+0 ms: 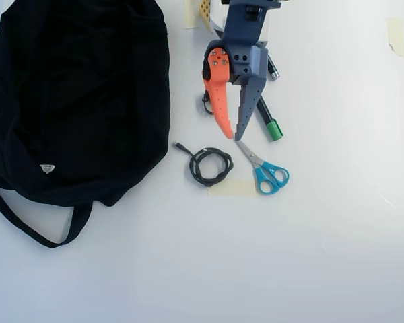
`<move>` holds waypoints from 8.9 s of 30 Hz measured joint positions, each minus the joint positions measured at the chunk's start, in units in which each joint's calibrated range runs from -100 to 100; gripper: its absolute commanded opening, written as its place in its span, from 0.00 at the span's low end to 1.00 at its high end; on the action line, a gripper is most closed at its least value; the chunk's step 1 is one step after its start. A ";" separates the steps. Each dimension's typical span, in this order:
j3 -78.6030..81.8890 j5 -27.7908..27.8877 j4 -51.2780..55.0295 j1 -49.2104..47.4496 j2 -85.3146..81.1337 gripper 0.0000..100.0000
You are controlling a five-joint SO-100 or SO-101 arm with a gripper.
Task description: Put the bike light into the black bag
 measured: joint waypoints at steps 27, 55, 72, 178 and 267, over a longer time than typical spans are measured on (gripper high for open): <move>1.49 2.15 39.42 2.87 0.00 0.02; -10.22 14.02 57.54 10.36 18.60 0.03; -10.69 7.67 63.29 3.89 19.84 0.34; -9.98 5.57 51.70 6.17 18.68 0.02; -31.21 -14.21 63.46 17.93 -3.49 0.02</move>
